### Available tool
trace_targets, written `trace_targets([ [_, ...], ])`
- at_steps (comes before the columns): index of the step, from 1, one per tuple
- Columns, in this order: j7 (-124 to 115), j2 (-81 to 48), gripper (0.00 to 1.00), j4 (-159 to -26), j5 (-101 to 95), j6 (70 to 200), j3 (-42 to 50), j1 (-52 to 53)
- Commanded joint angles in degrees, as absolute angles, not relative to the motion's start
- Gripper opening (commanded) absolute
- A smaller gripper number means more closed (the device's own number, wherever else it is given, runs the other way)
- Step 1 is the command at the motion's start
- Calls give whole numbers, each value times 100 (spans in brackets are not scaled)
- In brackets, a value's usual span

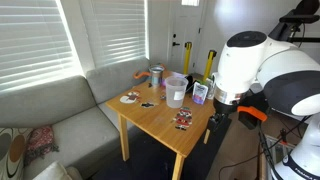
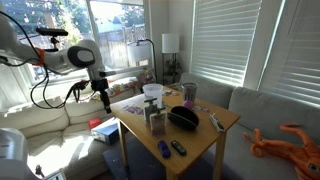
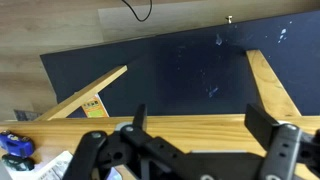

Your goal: Pick up the two pouch sachet and put them in the frost cold cup one at a time

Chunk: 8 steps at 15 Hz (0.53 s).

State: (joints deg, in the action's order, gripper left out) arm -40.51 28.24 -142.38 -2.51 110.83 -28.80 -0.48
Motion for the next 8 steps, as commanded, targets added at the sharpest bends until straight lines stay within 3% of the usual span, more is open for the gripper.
trace_targets([
  [1,-4190,2741,100,-14231,-409,11068,-2595,267],
  [8,-3668,2918,100,-13941,-1250,11128,-1893,-2],
])
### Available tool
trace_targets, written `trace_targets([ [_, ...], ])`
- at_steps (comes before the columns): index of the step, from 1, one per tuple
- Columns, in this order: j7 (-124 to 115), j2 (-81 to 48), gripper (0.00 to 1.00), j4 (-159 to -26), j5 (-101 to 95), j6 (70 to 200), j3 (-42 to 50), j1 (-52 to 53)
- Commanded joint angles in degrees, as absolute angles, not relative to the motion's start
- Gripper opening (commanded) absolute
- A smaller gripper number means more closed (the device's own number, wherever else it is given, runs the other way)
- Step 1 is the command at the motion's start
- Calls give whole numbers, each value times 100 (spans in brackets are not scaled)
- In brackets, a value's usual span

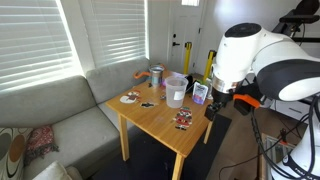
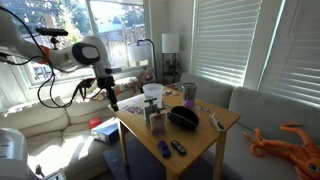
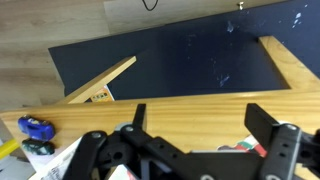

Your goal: Pick up the two pouch sachet and put them in the frost cold cup one at a time

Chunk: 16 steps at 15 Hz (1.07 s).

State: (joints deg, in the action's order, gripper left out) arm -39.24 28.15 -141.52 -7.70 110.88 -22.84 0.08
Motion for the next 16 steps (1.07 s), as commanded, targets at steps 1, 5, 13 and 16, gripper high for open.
trace_targets([
  [1,-3590,2973,100,-13863,-1365,11156,-1767,-3],
  [5,-3105,3079,100,-13592,-1599,11283,-1333,-42],
  [13,-1944,2741,100,-13514,-1439,12058,-705,-87],
  [16,-1687,2560,100,-13488,-1350,12287,-536,-97],
])
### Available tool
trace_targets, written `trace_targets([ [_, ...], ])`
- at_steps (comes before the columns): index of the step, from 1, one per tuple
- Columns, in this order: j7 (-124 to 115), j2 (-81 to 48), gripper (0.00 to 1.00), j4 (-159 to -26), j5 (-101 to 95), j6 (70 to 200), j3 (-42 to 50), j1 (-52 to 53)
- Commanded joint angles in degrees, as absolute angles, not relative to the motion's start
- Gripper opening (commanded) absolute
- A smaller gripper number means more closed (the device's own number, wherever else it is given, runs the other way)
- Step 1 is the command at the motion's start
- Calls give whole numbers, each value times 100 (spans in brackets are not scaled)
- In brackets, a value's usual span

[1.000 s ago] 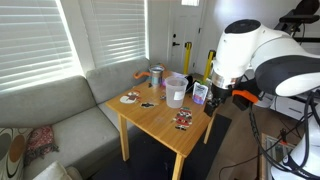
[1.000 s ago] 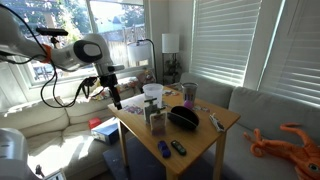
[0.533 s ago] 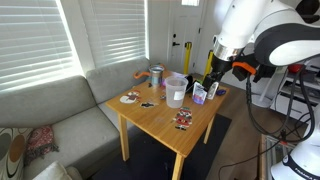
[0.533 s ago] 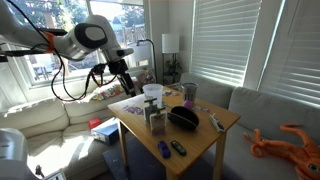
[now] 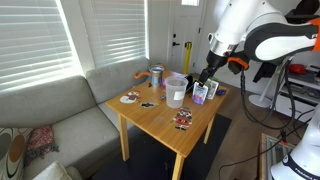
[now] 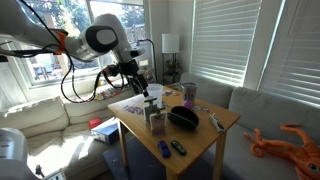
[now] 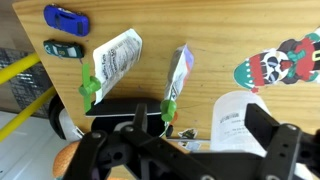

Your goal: Pick up the two pouch sachet and put them in the frost cold cup one at a time

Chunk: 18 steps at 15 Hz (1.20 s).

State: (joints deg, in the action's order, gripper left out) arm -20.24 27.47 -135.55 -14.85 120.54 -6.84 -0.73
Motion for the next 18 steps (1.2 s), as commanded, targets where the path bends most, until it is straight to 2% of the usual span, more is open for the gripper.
trace_targets([
  [1,-1621,2506,100,-13480,-1330,12333,-493,-101],
  [6,-1346,2306,98,-13469,-1236,12454,-316,-100],
  [7,-1298,2281,81,-13468,-1219,12474,-291,-98],
  [18,-1182,2436,4,-13411,-1216,12298,-297,-95],
])
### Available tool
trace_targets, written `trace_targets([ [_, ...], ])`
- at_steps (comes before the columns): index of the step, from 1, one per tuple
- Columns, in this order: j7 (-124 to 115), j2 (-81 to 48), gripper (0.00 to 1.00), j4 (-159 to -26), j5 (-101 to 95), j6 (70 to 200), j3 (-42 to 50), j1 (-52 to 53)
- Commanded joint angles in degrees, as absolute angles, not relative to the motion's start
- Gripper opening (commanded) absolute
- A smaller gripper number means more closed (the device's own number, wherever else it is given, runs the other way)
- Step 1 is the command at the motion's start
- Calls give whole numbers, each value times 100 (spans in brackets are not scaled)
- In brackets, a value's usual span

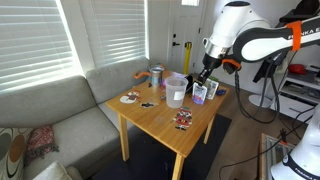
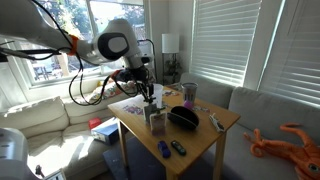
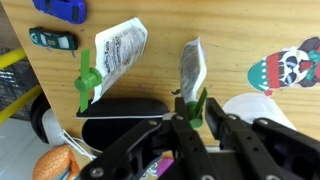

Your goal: Pick up the two pouch sachet and put them in the frost cold cup one at a time

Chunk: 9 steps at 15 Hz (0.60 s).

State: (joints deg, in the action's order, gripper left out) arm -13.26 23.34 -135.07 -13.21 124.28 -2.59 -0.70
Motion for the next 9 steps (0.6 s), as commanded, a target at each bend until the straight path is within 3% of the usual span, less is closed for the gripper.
trace_targets([
  [1,-1179,2452,1,-13394,-1220,12300,-299,-95],
  [9,-1283,2899,4,-13228,-1418,11837,-518,-102],
])
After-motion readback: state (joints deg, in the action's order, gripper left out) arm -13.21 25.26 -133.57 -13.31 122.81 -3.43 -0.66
